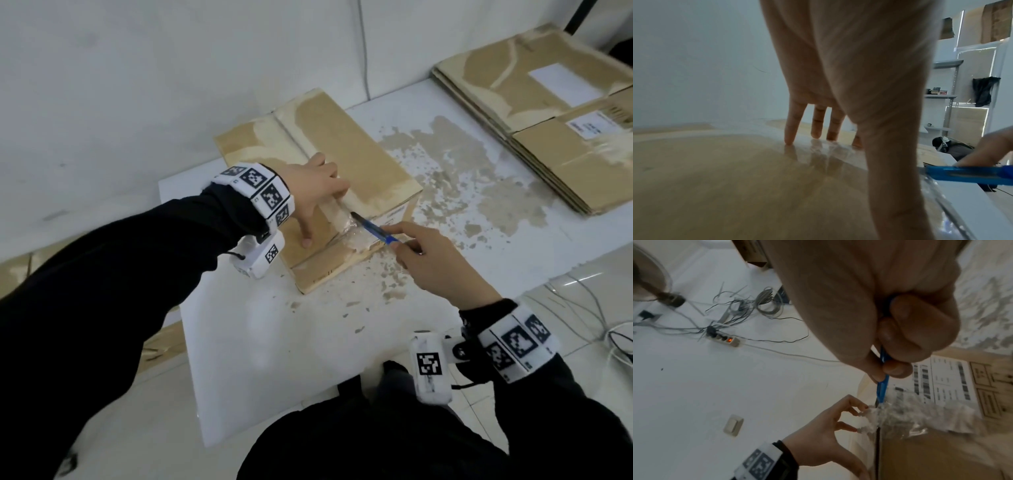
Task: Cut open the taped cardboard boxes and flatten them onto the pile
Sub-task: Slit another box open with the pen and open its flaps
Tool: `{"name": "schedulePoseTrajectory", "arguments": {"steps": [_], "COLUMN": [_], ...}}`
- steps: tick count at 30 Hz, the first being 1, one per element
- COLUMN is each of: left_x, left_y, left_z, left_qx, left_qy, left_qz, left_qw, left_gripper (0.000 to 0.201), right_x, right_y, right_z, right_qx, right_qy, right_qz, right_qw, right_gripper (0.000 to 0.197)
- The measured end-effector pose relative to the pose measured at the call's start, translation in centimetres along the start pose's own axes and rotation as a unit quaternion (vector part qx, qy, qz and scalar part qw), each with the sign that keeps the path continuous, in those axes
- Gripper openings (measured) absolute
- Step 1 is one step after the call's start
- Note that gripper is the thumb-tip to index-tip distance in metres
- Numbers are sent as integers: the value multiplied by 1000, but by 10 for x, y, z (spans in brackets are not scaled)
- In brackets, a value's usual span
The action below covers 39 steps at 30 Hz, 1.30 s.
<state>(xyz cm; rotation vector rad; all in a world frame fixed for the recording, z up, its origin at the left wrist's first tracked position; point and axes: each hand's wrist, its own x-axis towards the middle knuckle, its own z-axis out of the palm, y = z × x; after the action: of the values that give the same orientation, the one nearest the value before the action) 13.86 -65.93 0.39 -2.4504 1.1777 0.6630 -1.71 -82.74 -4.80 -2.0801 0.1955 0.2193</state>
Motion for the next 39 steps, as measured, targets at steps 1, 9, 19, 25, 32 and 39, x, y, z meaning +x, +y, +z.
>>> {"name": "schedulePoseTrajectory", "arguments": {"steps": [1, 9, 19, 25, 32, 39], "left_x": [0, 0, 0, 8, 18, 28], "left_y": [0, -4, -6, 1, 24, 30], "left_z": [0, 3, 3, -3, 16, 19], "left_qx": [-7, -75, -96, 111, -182, -567], "left_qy": [0, 6, 33, 21, 26, 165], "left_qz": [4, 12, 1, -20, -134, -279], "left_qw": [1000, 997, 995, 993, 974, 757], "left_gripper": [90, 86, 90, 92, 22, 10], "right_x": [-1, 4, -24, 2, 10, 13], "right_y": [1, -3, 3, 3, 23, 30], "right_z": [-1, 6, -3, -30, -12, -27], "right_qx": [23, 51, 106, -82, -146, -152], "right_qy": [-8, -33, -161, 14, 8, -25], "right_qz": [9, 22, 60, -60, -144, -186], "right_qw": [1000, 998, 979, 995, 979, 970], "right_gripper": [23, 21, 25, 28, 30, 31]}}
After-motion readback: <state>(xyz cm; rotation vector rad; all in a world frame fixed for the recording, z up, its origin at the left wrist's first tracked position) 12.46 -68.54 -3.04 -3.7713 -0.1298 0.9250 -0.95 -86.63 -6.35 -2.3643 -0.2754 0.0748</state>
